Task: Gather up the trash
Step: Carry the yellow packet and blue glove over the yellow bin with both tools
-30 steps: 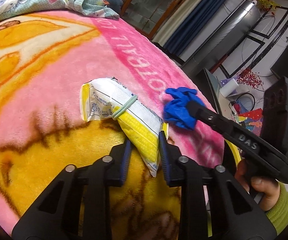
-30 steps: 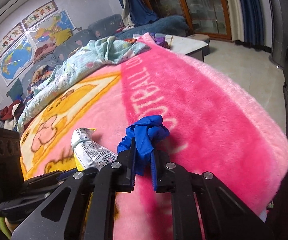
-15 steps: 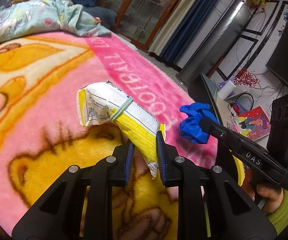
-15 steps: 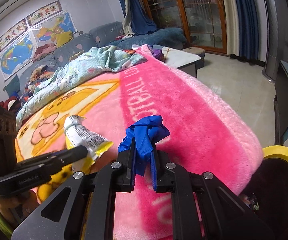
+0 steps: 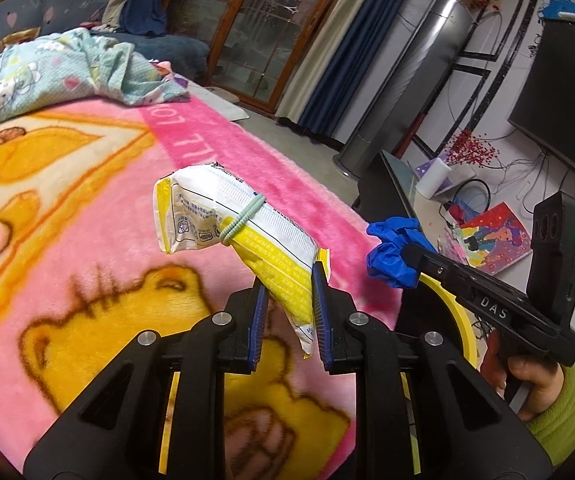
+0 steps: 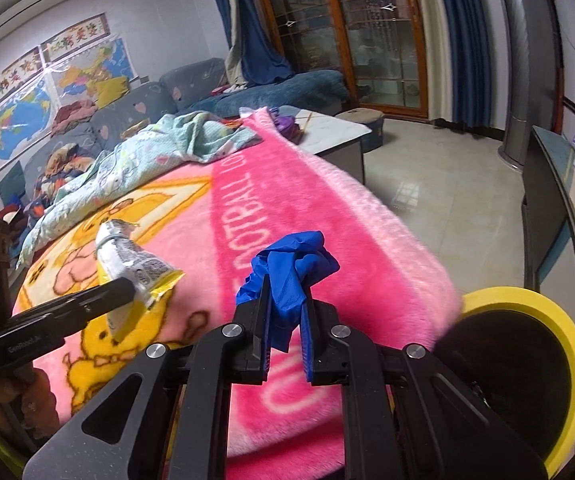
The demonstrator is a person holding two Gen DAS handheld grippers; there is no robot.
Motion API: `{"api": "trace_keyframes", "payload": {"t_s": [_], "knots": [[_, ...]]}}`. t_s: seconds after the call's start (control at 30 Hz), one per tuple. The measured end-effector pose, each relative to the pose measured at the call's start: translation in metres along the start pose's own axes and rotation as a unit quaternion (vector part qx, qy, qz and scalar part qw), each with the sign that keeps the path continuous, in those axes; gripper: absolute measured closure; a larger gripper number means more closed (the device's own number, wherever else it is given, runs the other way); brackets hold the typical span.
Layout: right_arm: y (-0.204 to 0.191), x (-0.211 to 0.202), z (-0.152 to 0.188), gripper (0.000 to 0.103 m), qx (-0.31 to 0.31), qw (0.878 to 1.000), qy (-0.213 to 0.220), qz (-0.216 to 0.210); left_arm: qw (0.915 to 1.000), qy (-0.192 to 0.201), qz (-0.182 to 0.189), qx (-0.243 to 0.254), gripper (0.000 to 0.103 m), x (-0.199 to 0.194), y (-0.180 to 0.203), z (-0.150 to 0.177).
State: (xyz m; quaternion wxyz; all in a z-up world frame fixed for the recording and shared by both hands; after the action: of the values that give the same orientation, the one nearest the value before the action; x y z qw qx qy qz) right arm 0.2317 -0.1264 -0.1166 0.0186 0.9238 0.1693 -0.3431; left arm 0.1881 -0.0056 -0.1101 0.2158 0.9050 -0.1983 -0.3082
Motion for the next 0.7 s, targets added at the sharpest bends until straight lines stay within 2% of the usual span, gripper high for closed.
{"api": "trace_keyframes", "payload": {"t_s": [0.7], "knots": [[0.064,-0.037,0.0,0.091,0.043,0.998,0.026,0.044,0.9977,-0.014,0.027,0.06,0.088,0.013,0.053,0.006]]}}
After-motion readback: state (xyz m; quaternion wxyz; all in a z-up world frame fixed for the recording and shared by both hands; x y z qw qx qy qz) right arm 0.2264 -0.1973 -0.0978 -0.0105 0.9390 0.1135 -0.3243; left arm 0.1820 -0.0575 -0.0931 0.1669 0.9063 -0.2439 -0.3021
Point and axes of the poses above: each gripper's, at about its wrist camera, not at the fingertips, and x roughly the way its jaws point, y to its right, z to its underside, the point moved 10 cm from there along x, roughly the way its jaws point, and after that the axes turned 13 degrees about z, right-handed, at the moved point
